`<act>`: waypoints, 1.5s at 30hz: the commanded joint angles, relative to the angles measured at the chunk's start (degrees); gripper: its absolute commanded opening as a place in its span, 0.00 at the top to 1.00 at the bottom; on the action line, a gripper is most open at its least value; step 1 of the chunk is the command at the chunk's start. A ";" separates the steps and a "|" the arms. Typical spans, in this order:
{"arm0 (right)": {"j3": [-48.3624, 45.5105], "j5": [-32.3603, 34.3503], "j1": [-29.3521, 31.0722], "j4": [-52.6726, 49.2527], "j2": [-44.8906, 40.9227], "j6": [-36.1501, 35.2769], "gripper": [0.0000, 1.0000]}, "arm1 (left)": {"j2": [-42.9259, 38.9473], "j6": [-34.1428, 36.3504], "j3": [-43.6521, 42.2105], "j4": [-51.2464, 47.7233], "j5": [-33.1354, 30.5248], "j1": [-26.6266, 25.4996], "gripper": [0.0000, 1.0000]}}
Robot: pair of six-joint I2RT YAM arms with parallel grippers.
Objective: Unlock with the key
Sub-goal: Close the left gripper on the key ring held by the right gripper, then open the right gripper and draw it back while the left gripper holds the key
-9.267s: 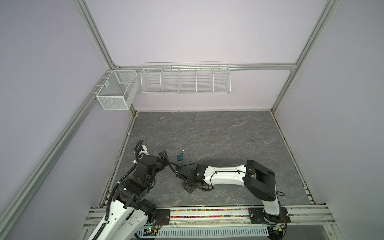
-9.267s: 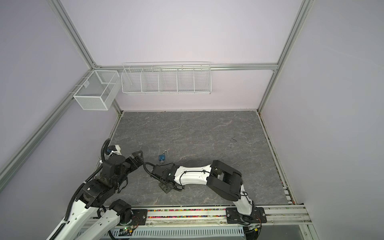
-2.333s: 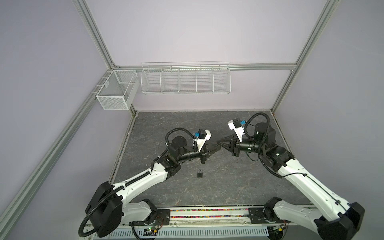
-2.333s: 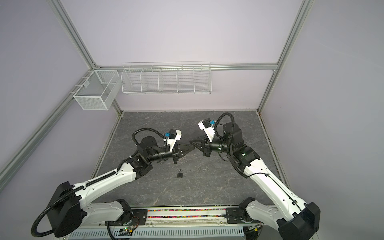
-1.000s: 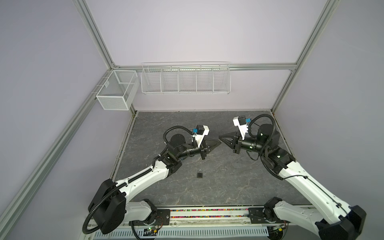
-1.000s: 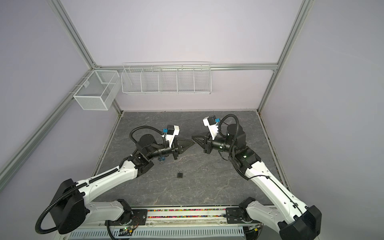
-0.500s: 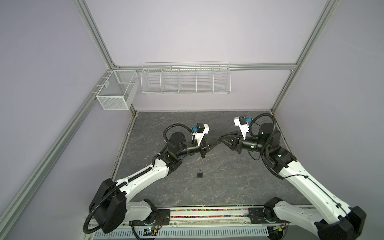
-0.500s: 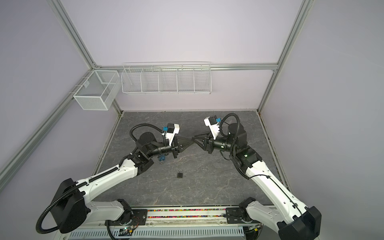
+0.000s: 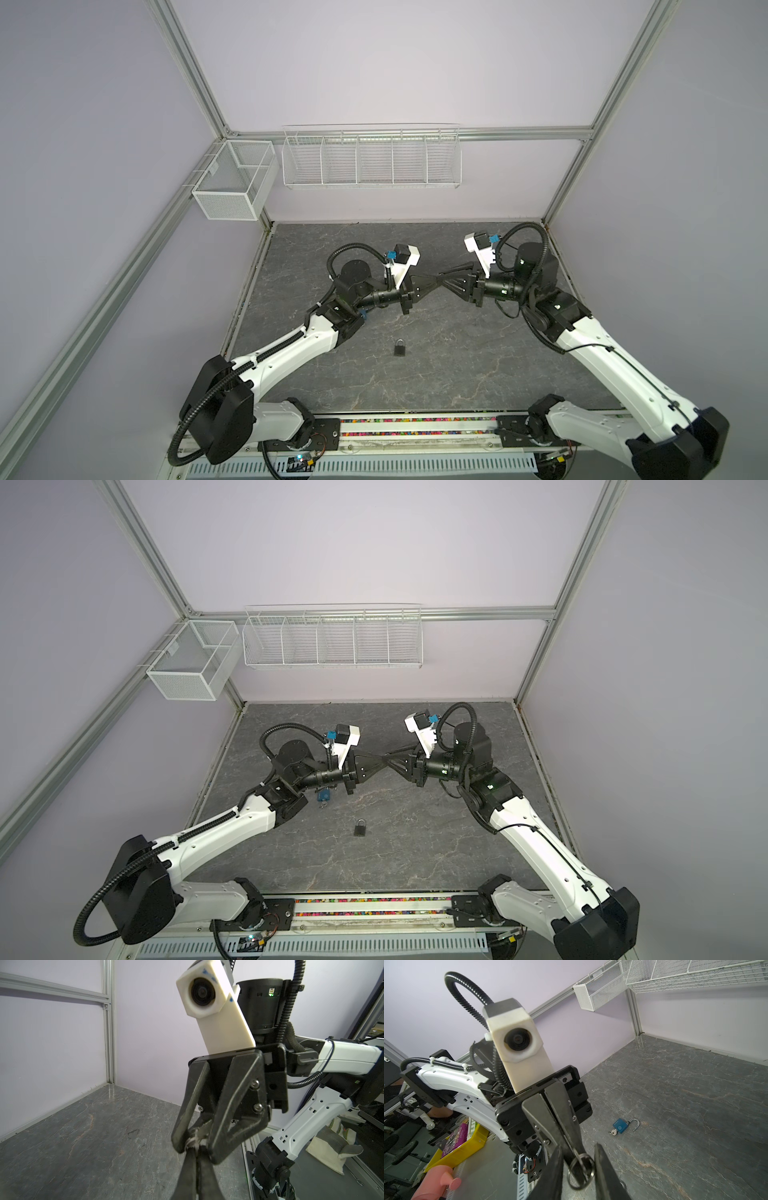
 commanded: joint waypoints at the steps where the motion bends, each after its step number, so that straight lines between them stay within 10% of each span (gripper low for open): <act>1: 1.09 -1.29 0.02 -0.05 0.52 -1.15 0.75 | 0.19 1.17 1.78 0.47 1.47 -0.15 1.00; 32: -1.52 -0.69 -1.13 5.87 1.53 3.25 0.94 | 0.96 0.37 3.20 0.59 0.39 -0.20 1.00; 45: -1.80 0.91 -1.22 7.88 1.48 5.67 0.93 | 1.31 0.00 2.50 0.95 -0.40 0.24 0.77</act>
